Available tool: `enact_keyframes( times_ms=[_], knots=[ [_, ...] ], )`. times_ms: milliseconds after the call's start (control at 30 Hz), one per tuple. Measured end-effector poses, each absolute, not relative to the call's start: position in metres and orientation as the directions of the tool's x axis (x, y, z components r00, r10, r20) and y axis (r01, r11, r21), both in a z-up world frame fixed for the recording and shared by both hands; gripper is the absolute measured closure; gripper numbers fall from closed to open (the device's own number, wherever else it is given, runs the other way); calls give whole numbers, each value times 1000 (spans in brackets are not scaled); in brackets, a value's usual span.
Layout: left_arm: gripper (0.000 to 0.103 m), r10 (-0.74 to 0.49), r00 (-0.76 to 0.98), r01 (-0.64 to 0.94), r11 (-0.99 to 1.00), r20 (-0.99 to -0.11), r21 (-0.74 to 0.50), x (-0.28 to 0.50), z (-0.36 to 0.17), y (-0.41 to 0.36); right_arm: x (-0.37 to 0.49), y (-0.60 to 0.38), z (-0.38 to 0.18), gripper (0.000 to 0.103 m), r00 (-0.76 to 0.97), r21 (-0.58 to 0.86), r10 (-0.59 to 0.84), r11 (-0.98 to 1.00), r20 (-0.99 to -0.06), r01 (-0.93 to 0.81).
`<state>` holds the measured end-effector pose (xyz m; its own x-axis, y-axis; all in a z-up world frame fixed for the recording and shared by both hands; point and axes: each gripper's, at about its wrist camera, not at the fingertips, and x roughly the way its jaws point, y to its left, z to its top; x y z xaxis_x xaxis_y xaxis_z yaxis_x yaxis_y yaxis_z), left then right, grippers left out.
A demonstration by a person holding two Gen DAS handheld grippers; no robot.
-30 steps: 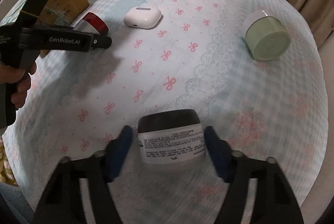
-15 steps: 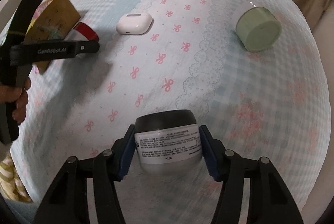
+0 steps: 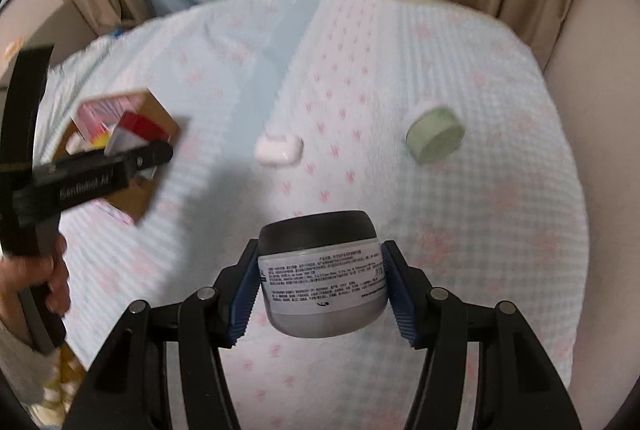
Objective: Organize rigid objects
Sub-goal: 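Carry the tin and black-lidded jar into the cardboard box, open both tools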
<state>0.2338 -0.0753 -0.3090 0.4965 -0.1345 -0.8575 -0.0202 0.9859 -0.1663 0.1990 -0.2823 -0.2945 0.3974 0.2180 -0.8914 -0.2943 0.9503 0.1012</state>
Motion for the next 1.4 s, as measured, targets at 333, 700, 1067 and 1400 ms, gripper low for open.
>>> enact_keyframes(
  times_ms=[333,700,1067,1400],
  knots=[
    [51,-108,595,-38,986,-797,-163,188,-191,-30,177,-239,-180,49,486,102,251,945,-837,-312],
    [51,-128,625,-32,982,-770,-189,160,-148,81,168,-134,-129,49,515,129,262,951,-816,-280],
    [52,-132,538,-16,986,-832,-167,177,-190,212,196,-9,-161,49,452,206,285,955,-845,-215],
    [52,-118,438,-33,989,-891,-147,233,-253,292,246,65,-223,49,349,223,266,962,-899,-158]
  ],
)
